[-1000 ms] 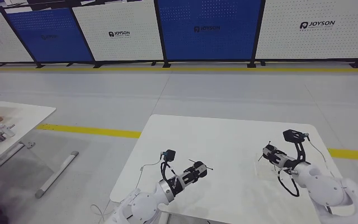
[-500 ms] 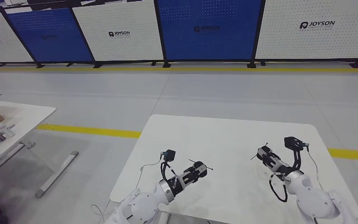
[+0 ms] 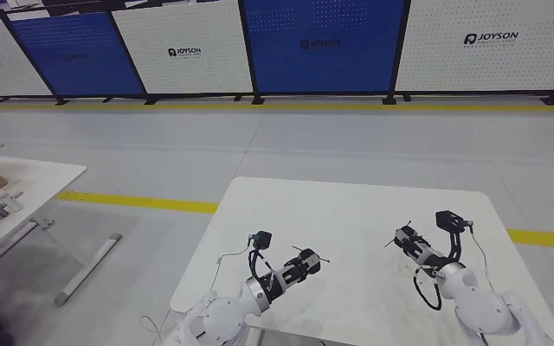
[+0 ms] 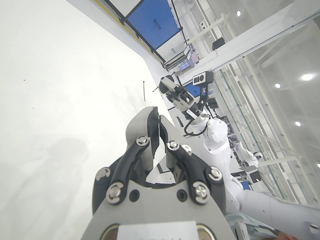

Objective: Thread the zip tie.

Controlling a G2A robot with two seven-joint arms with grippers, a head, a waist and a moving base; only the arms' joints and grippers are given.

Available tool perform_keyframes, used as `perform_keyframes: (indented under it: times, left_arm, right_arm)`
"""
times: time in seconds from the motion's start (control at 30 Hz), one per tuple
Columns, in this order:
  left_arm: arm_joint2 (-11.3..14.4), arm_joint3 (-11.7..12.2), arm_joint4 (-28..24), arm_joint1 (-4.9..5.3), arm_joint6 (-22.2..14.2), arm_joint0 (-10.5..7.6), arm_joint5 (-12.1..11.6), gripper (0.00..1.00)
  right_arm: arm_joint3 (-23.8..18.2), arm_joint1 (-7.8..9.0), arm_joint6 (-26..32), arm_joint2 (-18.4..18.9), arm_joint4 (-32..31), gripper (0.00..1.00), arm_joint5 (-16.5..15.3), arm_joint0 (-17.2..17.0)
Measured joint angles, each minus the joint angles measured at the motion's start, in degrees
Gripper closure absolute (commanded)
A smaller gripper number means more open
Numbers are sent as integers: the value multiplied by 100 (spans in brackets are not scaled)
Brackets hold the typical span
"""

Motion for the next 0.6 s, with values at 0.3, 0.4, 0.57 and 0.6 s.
perform_keyframes:
  times: [0.3, 0.4, 0.57, 0.6]
  left_arm:
    - [216, -98, 1236, 37, -587, -483, 1094, 100]
    - [312, 0, 1224, 33, -1051, -712, 1295, 100]
    - [302, 2, 888, 19, -1081, -772, 1255, 100]
    - [302, 2, 908, 19, -1080, -771, 1255, 100]
  right_arm:
    - [0, 0, 0, 0, 0, 100, 0, 0]
    - [0, 0, 0, 0, 0, 100, 0, 0]
    - [0, 0, 0, 0, 0, 100, 0, 0]
    - [0, 0, 0, 0, 0, 100, 0, 0]
